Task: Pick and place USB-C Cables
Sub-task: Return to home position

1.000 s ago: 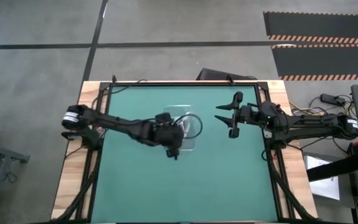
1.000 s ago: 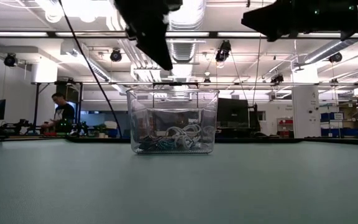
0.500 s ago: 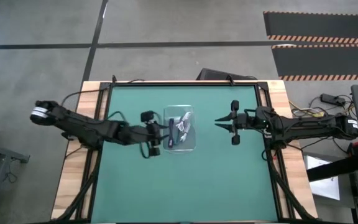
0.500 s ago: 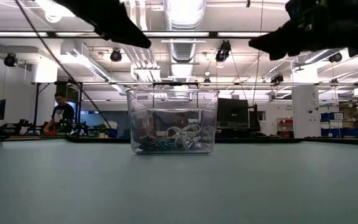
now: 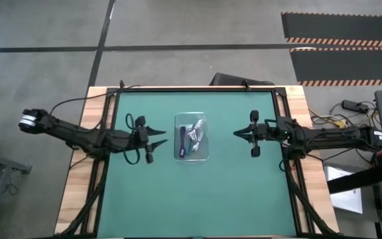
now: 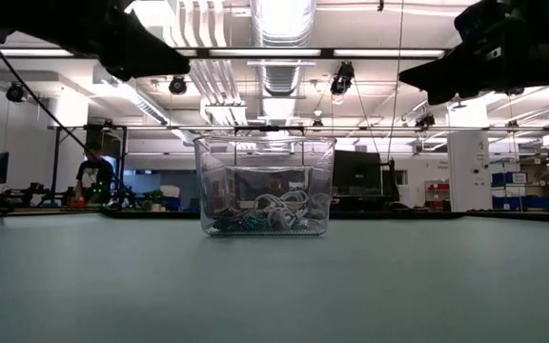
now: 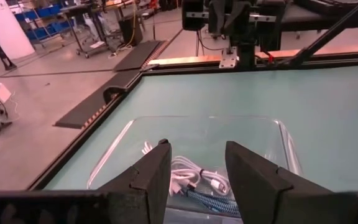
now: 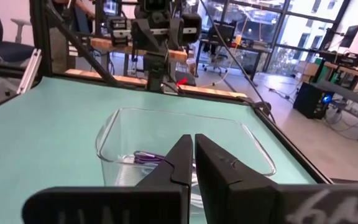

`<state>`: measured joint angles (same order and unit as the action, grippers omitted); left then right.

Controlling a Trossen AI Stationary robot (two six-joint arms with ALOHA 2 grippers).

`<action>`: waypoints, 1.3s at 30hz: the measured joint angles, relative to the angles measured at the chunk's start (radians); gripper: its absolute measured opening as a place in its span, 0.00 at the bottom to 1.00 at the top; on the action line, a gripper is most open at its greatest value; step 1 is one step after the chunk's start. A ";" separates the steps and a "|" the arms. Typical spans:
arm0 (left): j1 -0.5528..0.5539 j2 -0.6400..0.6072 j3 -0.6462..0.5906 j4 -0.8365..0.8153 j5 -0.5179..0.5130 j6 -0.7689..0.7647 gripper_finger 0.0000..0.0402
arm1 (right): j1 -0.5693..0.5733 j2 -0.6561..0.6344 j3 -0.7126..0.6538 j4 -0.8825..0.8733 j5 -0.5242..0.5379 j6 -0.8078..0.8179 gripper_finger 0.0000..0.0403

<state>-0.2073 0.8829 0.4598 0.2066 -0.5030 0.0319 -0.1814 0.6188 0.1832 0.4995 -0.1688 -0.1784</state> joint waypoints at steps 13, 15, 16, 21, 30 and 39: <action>0.000 -0.136 -0.144 0.055 0.017 -0.023 0.33 | 0.000 -0.127 -0.074 -0.011 0.001 0.011 0.02; 0.000 -0.165 -0.166 0.055 0.031 -0.027 0.29 | 0.000 -0.140 -0.074 -0.029 0.002 0.011 0.02; 0.000 -0.180 -0.177 0.055 0.042 -0.033 0.27 | 0.000 -0.147 -0.074 -0.040 0.003 0.011 0.02; 0.000 -0.261 -0.237 0.055 0.060 -0.054 0.13 | 0.000 -0.191 -0.074 -0.081 0.004 0.000 0.02; 0.000 -0.431 -0.339 0.049 0.087 -0.052 0.02 | 0.000 -0.310 -0.074 -0.207 0.049 -0.020 0.02; 0.000 -0.628 -0.438 0.010 0.089 -0.052 0.02 | -0.001 -0.463 -0.074 -0.351 0.065 -0.043 0.02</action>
<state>-0.2073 0.2546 0.0217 0.2165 -0.4139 -0.0200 -0.1822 0.1556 0.1093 0.1485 -0.1034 -0.2217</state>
